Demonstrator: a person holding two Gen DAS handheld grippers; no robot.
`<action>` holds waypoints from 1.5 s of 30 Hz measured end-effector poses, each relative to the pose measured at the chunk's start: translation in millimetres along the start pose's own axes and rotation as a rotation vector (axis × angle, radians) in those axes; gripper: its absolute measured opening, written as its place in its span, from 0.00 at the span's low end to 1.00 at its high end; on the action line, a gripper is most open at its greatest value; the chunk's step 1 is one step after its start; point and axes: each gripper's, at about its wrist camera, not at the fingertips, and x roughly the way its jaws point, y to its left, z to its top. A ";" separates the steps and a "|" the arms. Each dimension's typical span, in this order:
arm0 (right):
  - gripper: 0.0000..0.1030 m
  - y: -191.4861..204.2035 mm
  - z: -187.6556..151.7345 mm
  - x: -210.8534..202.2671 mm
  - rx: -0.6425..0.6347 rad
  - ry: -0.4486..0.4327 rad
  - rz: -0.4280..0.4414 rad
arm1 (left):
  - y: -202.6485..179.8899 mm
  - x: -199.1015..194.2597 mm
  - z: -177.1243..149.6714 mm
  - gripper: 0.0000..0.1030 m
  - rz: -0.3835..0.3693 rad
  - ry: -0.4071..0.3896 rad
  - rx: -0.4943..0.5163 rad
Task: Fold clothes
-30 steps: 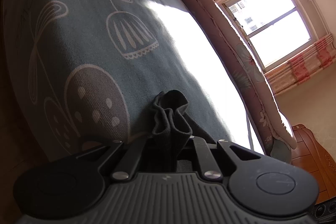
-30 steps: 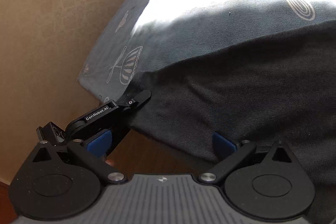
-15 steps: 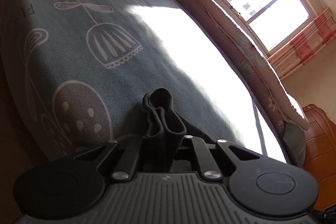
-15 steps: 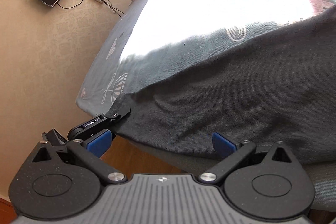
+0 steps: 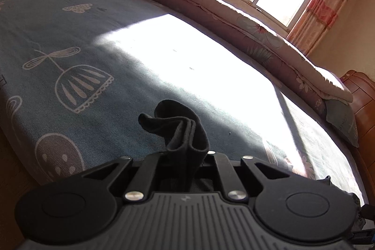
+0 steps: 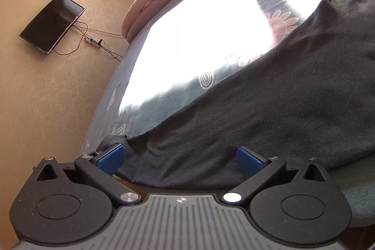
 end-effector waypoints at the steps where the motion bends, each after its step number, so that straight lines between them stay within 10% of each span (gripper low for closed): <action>1: 1.00 -2.5 1.0 -2.9 0.004 -0.008 -0.001 | -3.5 -0.4 0.6 0.08 0.001 0.001 0.009; 27: 1.00 -74.7 9.5 -22.7 0.104 -0.066 0.019 | -129.6 -19.9 8.1 0.07 -0.131 0.014 0.217; 45: 1.00 -113.8 15.3 -40.1 0.191 -0.122 0.039 | -199.4 33.1 -50.1 0.07 -0.176 0.202 0.358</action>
